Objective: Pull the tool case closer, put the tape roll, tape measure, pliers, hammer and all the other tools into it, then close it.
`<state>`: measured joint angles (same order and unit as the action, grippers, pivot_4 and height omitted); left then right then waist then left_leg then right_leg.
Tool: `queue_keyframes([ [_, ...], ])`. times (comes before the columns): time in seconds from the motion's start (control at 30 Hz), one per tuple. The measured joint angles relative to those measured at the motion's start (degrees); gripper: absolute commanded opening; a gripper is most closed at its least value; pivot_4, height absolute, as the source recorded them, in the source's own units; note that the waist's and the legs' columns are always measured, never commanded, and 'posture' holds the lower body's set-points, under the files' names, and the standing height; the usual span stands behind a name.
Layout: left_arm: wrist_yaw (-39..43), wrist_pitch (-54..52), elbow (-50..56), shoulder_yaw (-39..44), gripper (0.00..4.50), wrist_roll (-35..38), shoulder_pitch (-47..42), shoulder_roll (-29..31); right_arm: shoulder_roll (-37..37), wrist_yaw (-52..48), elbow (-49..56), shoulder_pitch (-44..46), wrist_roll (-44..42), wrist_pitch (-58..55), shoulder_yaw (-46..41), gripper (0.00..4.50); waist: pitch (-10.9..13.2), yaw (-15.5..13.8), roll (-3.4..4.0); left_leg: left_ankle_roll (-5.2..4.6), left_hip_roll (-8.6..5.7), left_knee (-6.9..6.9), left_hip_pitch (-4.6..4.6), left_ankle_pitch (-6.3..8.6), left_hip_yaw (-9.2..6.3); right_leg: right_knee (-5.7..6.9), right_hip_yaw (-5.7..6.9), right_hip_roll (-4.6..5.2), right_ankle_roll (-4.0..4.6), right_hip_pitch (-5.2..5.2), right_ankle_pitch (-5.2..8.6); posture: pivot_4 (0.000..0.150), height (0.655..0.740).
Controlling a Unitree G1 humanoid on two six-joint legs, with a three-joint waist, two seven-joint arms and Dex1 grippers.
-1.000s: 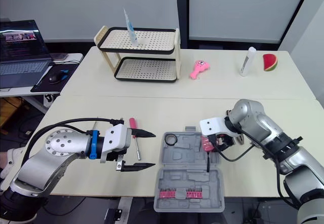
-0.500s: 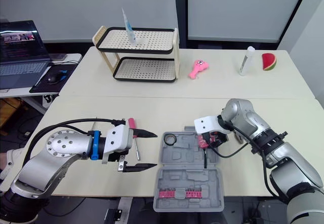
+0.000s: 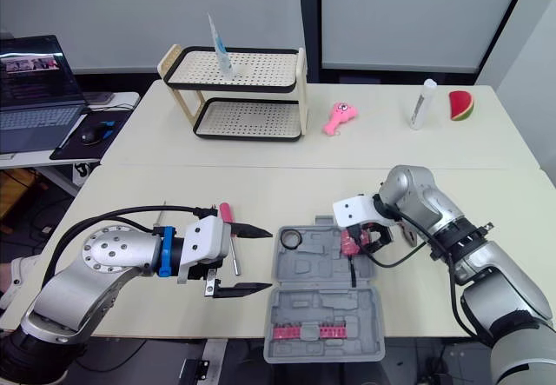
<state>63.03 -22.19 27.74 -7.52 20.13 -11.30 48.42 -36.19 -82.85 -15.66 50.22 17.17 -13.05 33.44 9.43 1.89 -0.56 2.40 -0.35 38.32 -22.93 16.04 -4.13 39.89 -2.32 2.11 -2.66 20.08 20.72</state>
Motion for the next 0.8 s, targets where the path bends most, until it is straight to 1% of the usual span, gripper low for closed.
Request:
queue_keyframes([
  [0.13, -0.1, -0.2, 0.0, 0.0, 4.5, 0.2, 0.0, -0.4, -1.4, -2.0, 5.1, -0.4, -4.2, -2.6, -3.4, 4.45, 0.0, -0.1, 0.0, -0.01, -0.01, 0.02, -0.03, 0.01, -0.01, -0.01, 0.01, 0.02, 0.0, -0.02, 0.0, 0.15, 0.729],
  [0.23, -0.5, -1.2, 0.0, 0.1, 4.5, 0.5, 0.0, -0.6, -2.3, -2.0, 8.2, -2.4, -7.6, -4.3, -6.9, 4.45, 0.0, -0.1, -0.01, -0.12, -0.01, 0.02, -0.02, 0.06, -0.03, -0.01, 0.02, 0.04, 0.0, -0.03, 0.0, 0.15, 0.729],
  [0.33, -1.0, -1.4, 0.0, 0.2, 4.5, 1.3, 0.0, -0.9, -3.1, -1.0, 9.5, -5.2, -9.4, -6.4, -8.1, 3.84, 0.0, -0.1, -0.01, -0.22, 0.0, 0.03, -0.02, 0.12, -0.02, 0.0, 0.01, 0.04, 0.0, -0.02, 0.0, 0.15, 0.729],
  [0.43, -1.0, -1.4, 0.0, 0.3, 4.5, 1.6, 0.0, -0.9, -4.1, -0.3, 10.2, -6.7, -9.8, -7.1, -8.5, 2.82, 0.0, -0.1, -0.01, -0.22, 0.0, 0.03, -0.03, 0.13, 0.0, -0.01, -0.01, 0.03, 0.0, -0.01, 0.0, 0.15, 0.729],
  [0.5, -1.0, -1.4, 0.0, 0.3, 4.5, 1.8, 0.0, -0.9, -4.4, 0.6, 10.9, -7.2, -10.1, -7.3, -9.1, 2.35, 0.0, -0.1, -0.01, -0.22, 0.01, 0.03, -0.02, 0.13, -0.01, 0.0, -0.01, 0.04, 0.0, -0.01, 0.0, 0.15, 0.729],
  [0.63, -0.9, -1.2, -0.3, 0.3, 4.5, 2.1, 0.0, -0.9, -4.6, 2.2, 11.0, -9.3, -10.9, -6.9, -9.8, 1.79, 0.0, -0.1, -0.01, -0.23, 0.0, 0.03, -0.03, 0.13, -0.01, -0.01, 0.0, 0.04, 0.0, -0.02, 0.0, 0.15, 0.729],
  [0.77, -0.4, -1.0, -0.5, 0.3, 4.5, 2.1, 0.0, -0.9, -4.6, 3.7, 10.6, -11.6, -12.3, -5.6, -10.9, 1.33, 0.0, -0.1, -0.02, -0.23, 0.0, 0.04, -0.03, 0.13, 0.0, -0.02, -0.01, 0.03, 0.0, -0.03, 0.0, 0.15, 0.729],
  [0.8, -0.3, -0.9, -0.6, 0.3, 4.5, 2.1, 0.0, -0.9, -4.6, 4.3, 10.4, -12.2, -12.8, -5.1, -11.4, 1.33, 0.0, -0.1, -0.02, -0.23, 0.0, 0.04, -0.03, 0.13, 0.0, -0.02, -0.01, 0.03, 0.0, -0.03, 0.0, 0.15, 0.729],
])
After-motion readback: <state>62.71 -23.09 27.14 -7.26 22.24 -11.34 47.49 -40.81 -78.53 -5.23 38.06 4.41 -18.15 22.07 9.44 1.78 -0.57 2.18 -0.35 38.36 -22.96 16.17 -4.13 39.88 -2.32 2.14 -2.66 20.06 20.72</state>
